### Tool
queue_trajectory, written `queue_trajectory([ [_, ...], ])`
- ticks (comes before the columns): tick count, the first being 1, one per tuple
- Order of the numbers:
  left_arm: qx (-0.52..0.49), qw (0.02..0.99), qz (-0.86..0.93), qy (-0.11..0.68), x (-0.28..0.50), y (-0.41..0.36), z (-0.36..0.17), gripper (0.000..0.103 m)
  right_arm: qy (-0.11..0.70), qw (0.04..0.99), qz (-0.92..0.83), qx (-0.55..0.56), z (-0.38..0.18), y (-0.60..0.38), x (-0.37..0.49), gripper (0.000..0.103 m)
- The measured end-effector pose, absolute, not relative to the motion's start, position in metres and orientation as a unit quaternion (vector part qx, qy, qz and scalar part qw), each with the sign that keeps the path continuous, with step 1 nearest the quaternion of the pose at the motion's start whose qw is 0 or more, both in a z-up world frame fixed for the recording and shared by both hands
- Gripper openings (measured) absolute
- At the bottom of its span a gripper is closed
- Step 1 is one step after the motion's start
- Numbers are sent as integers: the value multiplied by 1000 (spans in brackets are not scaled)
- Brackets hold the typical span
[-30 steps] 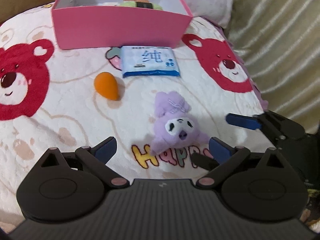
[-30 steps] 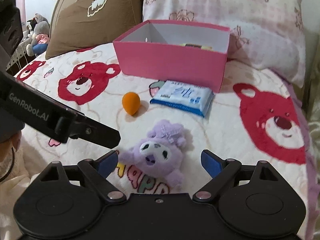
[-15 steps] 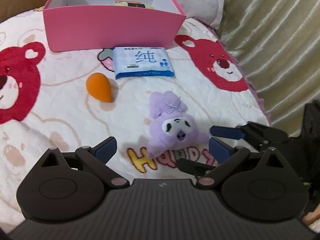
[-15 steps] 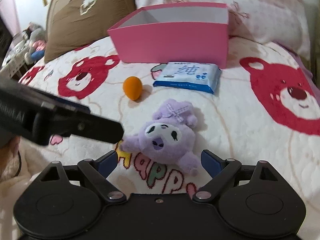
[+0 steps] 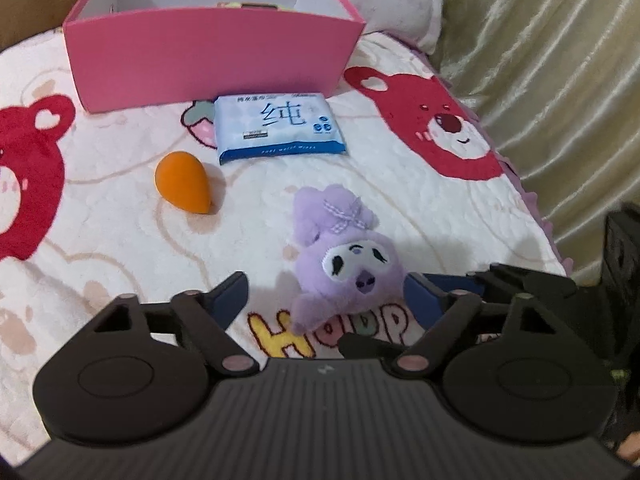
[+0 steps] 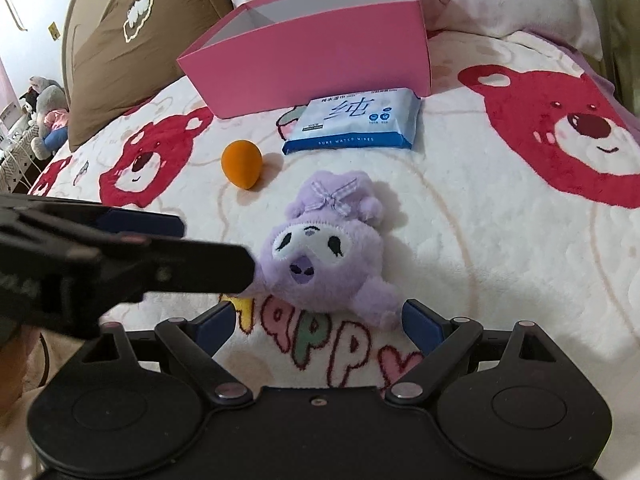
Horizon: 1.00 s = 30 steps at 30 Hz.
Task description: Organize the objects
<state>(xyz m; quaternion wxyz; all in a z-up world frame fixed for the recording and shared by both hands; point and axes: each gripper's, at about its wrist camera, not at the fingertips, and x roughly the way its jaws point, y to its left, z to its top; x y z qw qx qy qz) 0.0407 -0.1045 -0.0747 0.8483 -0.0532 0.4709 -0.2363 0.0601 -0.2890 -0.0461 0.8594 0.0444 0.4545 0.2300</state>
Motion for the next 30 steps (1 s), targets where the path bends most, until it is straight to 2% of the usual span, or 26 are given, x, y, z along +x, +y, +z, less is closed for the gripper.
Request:
queue_trajectory([
  [5,-84,841,-238,479,51,-102,-85,67,443,868,218,44,-47,-284,60,92],
  [8,-89,836,-240,485,53,-103,-90,56,431,876,215,39,-45,-279,58,91],
  [9,-89,834,-245,487,53,-103,-91,46,429,877,212,38,-45,-278,58,89],
  [10,-85,833,-248,488,53,-104,-91,39,427,879,209,39,-45,-277,57,85],
  [12,-72,833,-253,487,53,-108,-92,36,430,877,211,35,-46,-275,57,55],
  [14,-67,828,-260,492,52,-111,-95,35,435,876,209,31,-49,-273,58,49],
  [18,-59,826,-252,501,54,-114,-100,37,439,878,188,15,-51,-269,58,48],
  [19,-63,826,-245,503,55,-112,-100,36,439,880,181,7,-51,-268,58,50],
  [21,-70,827,-230,508,58,-107,-102,42,437,886,154,-16,-50,-266,57,66],
  [23,-91,823,-227,512,61,-101,-104,43,443,885,142,-22,-48,-267,57,68],
  [24,-95,823,-228,512,61,-101,-104,42,446,883,148,-19,-47,-268,57,64],
  [25,-96,823,-233,510,61,-101,-104,41,447,880,161,-15,-46,-269,56,54],
  [30,-90,824,-255,498,58,-108,-102,37,438,882,176,-9,-47,-269,54,45],
])
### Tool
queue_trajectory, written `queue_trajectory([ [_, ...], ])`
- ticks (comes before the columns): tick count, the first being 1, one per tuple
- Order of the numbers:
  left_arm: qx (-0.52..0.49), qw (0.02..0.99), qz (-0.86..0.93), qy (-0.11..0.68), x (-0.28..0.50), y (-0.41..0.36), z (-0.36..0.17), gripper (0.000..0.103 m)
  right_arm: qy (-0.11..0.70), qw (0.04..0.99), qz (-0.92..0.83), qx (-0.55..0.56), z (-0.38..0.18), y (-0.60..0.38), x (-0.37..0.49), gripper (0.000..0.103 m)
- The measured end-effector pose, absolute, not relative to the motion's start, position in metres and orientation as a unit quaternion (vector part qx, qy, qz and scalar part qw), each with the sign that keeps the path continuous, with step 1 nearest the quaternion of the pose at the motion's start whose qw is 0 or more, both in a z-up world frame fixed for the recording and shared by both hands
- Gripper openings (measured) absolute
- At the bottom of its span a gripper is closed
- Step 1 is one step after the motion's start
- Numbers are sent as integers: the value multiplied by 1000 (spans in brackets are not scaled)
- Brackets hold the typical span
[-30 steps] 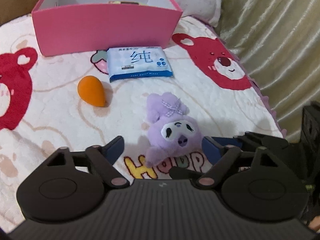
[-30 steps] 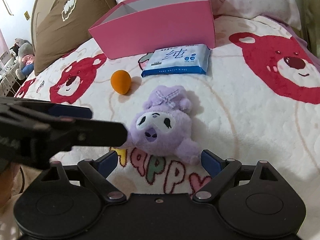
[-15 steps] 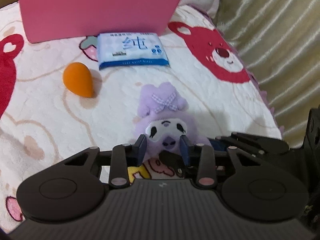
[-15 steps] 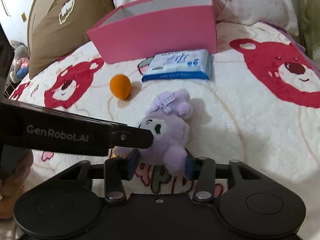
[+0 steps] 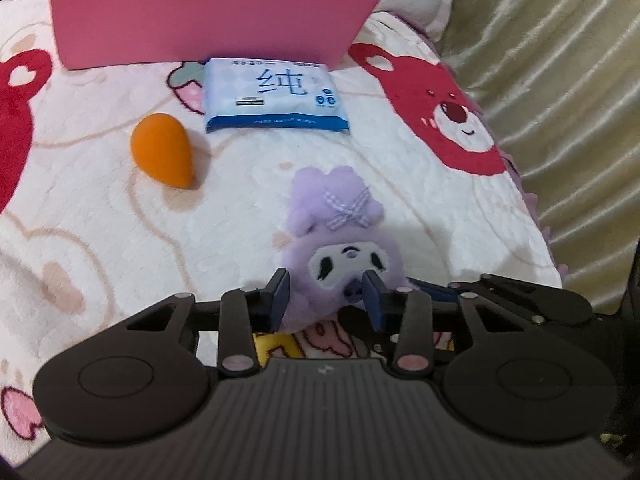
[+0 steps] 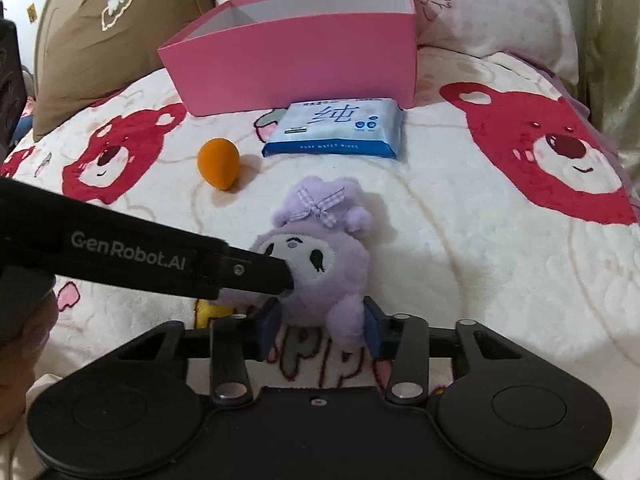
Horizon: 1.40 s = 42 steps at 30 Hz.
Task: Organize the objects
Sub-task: 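Close the left tool on the purple plush toy's head, then lift the plush toy with the left tool and carry it over the pink box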
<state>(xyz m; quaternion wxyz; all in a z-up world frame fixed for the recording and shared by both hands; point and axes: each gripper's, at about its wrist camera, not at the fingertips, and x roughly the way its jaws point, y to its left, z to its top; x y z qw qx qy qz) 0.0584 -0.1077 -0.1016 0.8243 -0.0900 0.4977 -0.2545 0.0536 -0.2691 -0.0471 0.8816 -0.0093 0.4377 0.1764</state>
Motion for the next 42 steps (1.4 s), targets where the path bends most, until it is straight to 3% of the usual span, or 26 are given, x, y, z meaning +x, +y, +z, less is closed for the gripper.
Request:
queue_trajectory([
  [19,-108,817,-245,511,62,-110,-109,35,429,883,191,-7,-54,-270,57,43],
  [23,-101,816,-235,518,63,-112,-113,41,438,877,198,21,-58,-276,62,44],
  [27,-107,813,-240,520,65,-110,-115,39,436,878,196,19,-59,-274,62,44],
  [42,-129,822,-258,492,59,-99,-93,39,411,889,203,-3,-35,-266,53,43],
])
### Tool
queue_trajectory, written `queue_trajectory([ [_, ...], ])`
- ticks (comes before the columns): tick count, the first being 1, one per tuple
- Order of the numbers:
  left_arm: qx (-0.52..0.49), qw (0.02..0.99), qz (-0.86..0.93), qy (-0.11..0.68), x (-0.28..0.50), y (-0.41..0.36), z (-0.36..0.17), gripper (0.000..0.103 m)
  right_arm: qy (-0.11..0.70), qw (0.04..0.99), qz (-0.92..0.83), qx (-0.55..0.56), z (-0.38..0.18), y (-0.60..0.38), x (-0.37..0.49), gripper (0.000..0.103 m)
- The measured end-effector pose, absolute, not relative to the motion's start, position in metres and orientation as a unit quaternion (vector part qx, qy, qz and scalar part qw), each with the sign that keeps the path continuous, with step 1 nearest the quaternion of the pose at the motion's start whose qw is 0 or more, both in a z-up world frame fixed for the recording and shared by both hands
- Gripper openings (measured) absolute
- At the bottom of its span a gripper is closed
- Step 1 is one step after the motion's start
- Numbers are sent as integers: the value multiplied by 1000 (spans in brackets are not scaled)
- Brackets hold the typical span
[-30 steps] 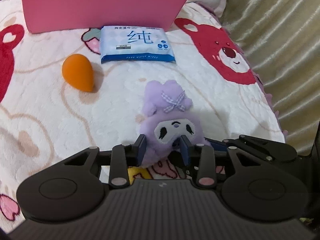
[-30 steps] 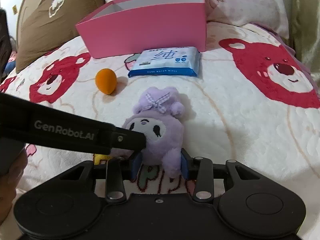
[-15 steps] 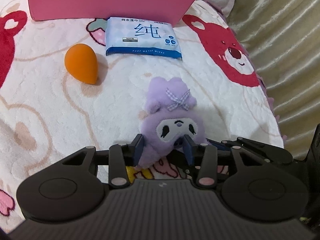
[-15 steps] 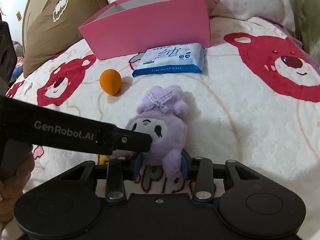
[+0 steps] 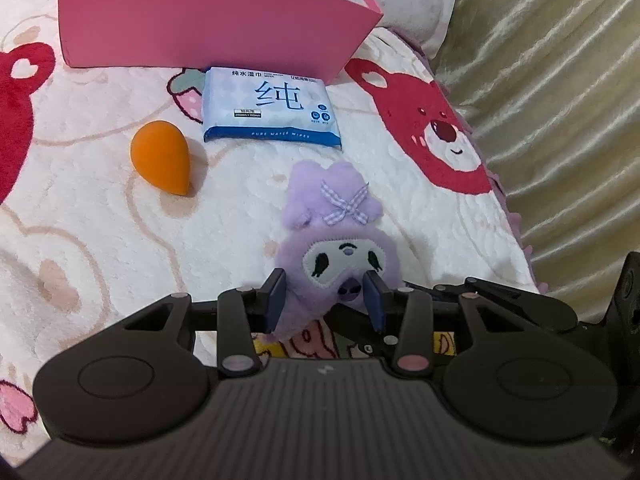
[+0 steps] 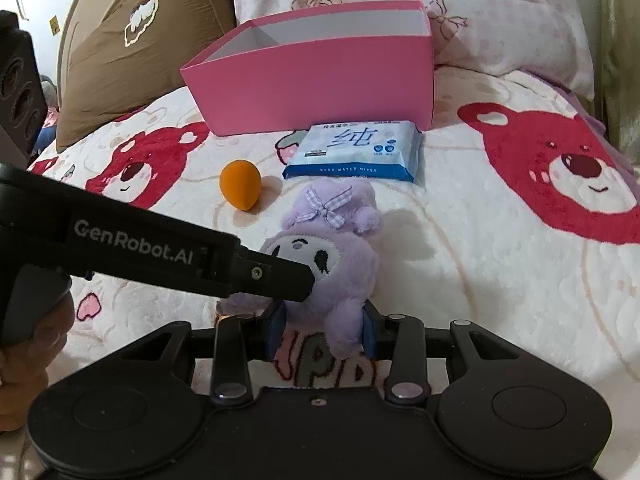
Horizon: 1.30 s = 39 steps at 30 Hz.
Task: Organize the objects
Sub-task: 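Lift the plush toy with the left tool and carry it over the pink box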
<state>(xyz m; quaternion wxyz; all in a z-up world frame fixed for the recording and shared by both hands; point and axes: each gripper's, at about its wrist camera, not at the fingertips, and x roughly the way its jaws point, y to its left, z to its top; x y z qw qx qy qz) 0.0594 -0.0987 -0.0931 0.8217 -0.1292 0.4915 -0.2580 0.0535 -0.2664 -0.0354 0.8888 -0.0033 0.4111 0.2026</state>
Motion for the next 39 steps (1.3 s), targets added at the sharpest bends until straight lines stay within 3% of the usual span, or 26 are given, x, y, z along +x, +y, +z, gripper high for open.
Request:
queue_trajectory([
  [19,-164,834,-284,444,50,-64,-28,40,369,904,210,-47,37,-244,39,43],
  [39,-104,855,-277,426,33,-85,36,40,343,909,227,-58,87,-253,32,44],
])
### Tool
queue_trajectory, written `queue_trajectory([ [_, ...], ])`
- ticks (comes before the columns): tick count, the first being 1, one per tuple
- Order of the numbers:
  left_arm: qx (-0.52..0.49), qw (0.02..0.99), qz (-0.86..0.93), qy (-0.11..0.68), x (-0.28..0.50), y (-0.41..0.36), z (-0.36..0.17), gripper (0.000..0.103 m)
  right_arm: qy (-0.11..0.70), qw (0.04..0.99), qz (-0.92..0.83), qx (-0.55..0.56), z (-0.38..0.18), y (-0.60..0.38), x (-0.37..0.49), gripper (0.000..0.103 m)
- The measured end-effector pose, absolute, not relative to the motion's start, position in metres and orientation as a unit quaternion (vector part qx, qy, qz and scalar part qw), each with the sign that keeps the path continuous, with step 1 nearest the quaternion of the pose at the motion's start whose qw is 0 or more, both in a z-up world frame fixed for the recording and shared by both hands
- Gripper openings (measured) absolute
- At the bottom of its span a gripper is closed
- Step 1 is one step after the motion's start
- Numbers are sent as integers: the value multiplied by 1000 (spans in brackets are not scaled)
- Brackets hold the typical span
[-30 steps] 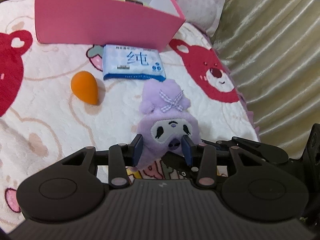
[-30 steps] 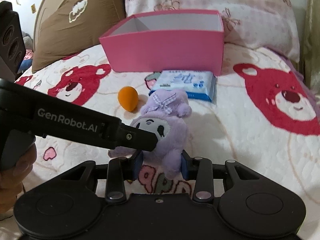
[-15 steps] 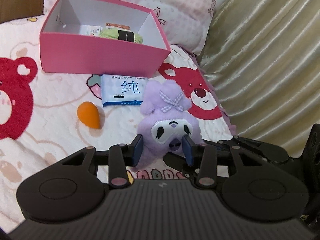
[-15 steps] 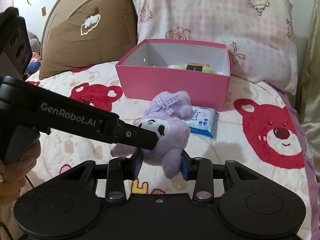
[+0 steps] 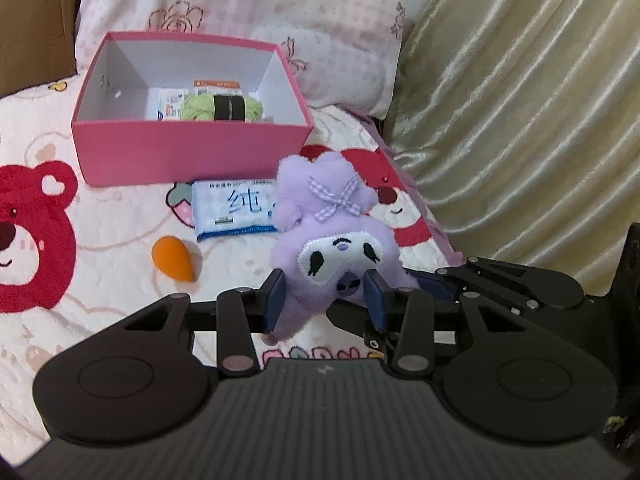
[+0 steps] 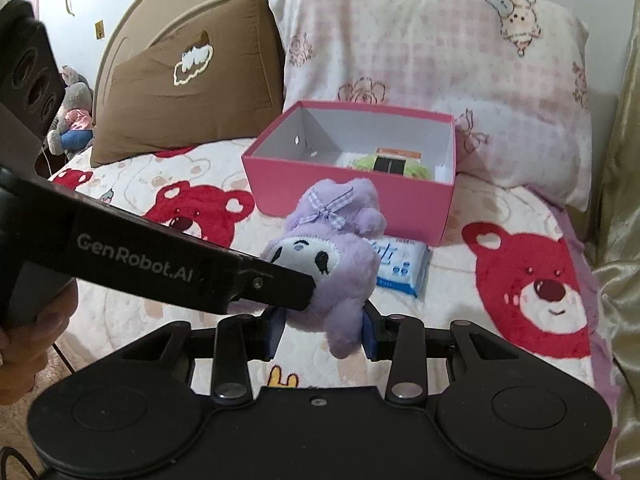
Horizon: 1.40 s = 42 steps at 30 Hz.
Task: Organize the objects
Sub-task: 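Lift the plush toy with the left tool and carry it over the pink box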
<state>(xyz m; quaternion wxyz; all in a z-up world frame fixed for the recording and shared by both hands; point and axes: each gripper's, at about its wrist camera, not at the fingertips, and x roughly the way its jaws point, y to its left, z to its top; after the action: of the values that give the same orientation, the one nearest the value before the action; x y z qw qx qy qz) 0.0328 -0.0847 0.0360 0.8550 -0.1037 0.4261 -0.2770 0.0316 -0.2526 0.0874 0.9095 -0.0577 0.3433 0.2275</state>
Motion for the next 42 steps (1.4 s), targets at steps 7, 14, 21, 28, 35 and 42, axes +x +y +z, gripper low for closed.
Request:
queue_trajectory([
  [7,-97,859,-274,421,35,-94,55,40,331,915,222,-67,103,-261,35,43],
  [14,-109,861,-261,422,36,-91,74,41,319,918,228,-63,118,-261,34,43],
  [21,-91,873,-240,414,43,-82,99,41,305,920,242,-42,133,-254,43,43],
  [28,-103,875,-200,428,78,-68,118,41,299,917,264,-6,144,-241,72,43],
  [35,-94,891,-170,409,98,-62,154,42,310,903,296,40,170,-237,112,43],
  [42,-109,893,-159,407,103,-44,205,42,347,882,313,57,222,-224,131,43],
])
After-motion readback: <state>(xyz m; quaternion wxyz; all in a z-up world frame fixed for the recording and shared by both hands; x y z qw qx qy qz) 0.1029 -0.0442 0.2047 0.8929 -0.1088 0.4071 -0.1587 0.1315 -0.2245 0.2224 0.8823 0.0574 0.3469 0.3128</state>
